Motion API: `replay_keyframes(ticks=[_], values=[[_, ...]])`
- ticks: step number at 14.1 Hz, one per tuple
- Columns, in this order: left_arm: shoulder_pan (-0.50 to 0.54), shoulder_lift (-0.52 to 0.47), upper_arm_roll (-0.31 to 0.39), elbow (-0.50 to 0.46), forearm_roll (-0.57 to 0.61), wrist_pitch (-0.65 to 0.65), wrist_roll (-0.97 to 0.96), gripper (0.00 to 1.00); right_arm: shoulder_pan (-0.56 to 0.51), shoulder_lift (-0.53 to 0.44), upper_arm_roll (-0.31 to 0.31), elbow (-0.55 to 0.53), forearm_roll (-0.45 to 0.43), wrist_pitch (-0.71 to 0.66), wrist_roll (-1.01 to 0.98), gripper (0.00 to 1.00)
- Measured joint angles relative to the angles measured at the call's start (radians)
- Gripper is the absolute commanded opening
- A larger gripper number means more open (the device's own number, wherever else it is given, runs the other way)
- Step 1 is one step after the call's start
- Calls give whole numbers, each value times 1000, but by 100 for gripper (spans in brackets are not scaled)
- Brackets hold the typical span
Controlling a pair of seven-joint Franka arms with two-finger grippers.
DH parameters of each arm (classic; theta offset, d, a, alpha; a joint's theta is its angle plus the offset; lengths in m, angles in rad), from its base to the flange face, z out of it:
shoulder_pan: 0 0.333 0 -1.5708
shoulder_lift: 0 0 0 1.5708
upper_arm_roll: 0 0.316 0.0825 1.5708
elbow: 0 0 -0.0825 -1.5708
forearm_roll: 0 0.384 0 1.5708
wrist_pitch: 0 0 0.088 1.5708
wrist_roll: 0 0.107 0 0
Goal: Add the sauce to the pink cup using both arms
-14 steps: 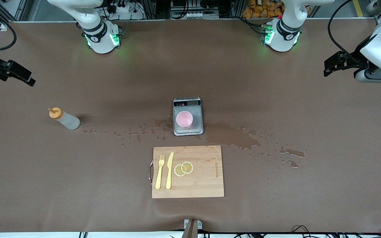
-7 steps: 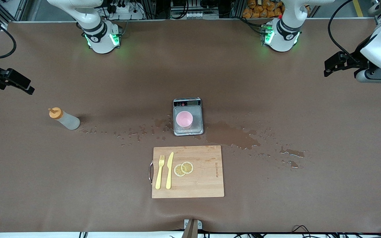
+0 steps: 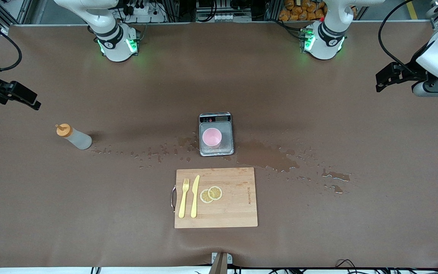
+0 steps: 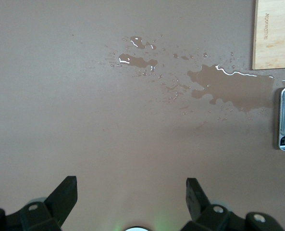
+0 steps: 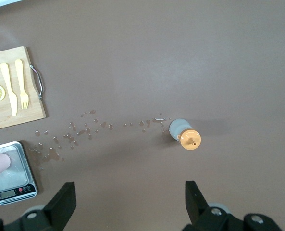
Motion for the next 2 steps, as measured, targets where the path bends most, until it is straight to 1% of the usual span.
replay_keyframes(ticks=[2], values=[[0,0,0,0,0,0,0,100,2,2,0,0,-1,-3,0,100]])
